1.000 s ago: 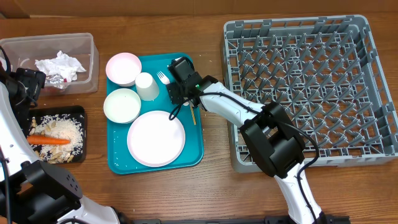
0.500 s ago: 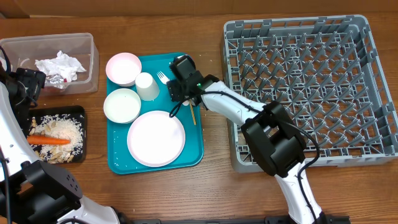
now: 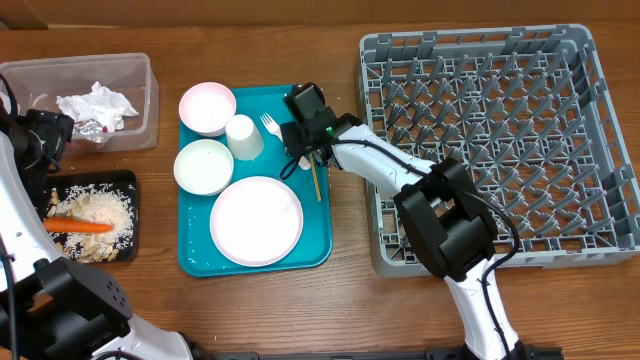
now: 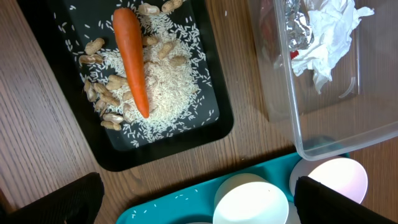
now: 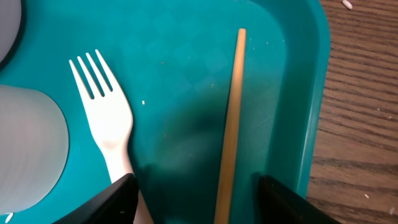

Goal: Sort waste into correct bins and load items into the dishwasher rack
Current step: 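Lower the right gripper onto the wooden chopstick and close on it, then carry the chopstick with the right gripper into the dish rack and release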

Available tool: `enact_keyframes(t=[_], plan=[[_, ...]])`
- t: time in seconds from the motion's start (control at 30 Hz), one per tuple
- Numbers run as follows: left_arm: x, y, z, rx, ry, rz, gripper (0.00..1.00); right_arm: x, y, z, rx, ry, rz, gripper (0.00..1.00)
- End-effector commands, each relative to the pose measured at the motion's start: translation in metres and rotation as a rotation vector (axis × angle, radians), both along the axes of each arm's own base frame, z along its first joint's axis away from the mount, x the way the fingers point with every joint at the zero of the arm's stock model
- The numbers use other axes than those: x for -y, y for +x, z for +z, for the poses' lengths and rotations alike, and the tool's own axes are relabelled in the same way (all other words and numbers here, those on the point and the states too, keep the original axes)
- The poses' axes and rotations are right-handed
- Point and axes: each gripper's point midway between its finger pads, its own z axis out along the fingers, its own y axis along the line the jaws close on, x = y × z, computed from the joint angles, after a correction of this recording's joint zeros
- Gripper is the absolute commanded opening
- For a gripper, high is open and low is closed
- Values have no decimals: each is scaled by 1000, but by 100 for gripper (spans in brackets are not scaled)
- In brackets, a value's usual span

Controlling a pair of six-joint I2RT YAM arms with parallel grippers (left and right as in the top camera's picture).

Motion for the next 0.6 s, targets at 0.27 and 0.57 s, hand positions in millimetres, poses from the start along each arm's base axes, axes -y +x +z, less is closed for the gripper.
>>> enact_keyframes(t=[0.27, 0.57], plan=[[-1, -1, 0, -6, 8, 15, 100, 6, -6, -42, -60, -61, -13, 56], [-1, -1, 0, -6, 8, 15, 100, 11, -5, -41, -28, -114, -37, 38]])
